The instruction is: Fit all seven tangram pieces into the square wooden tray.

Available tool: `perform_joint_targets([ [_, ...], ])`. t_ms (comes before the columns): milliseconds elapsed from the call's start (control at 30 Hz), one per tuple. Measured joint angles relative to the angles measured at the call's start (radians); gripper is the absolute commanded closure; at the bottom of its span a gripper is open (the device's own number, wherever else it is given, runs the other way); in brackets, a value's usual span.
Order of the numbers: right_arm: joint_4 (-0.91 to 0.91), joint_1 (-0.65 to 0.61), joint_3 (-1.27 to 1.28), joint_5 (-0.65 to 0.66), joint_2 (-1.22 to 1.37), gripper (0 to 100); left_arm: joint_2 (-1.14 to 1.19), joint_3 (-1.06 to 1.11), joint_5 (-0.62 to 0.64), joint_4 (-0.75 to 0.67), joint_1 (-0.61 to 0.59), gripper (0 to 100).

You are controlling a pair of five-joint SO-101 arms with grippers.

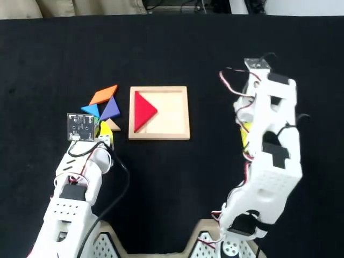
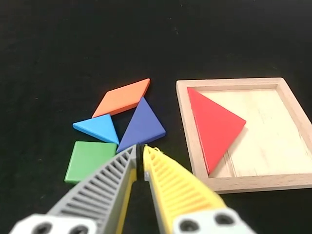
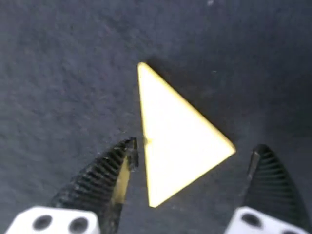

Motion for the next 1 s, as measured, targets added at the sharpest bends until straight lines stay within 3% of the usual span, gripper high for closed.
perform_joint_targets([
  [367, -0.006, -0.074, -0.002, -0.212, 0.038, 64.5, 0.0, 0.0, 0.0, 0.0, 0.0, 96],
  [1000, -0.017, 0.003, 0.086, -0.233, -0.092, 64.5, 0.0, 0.0, 0.0, 0.0, 0.02, 96],
])
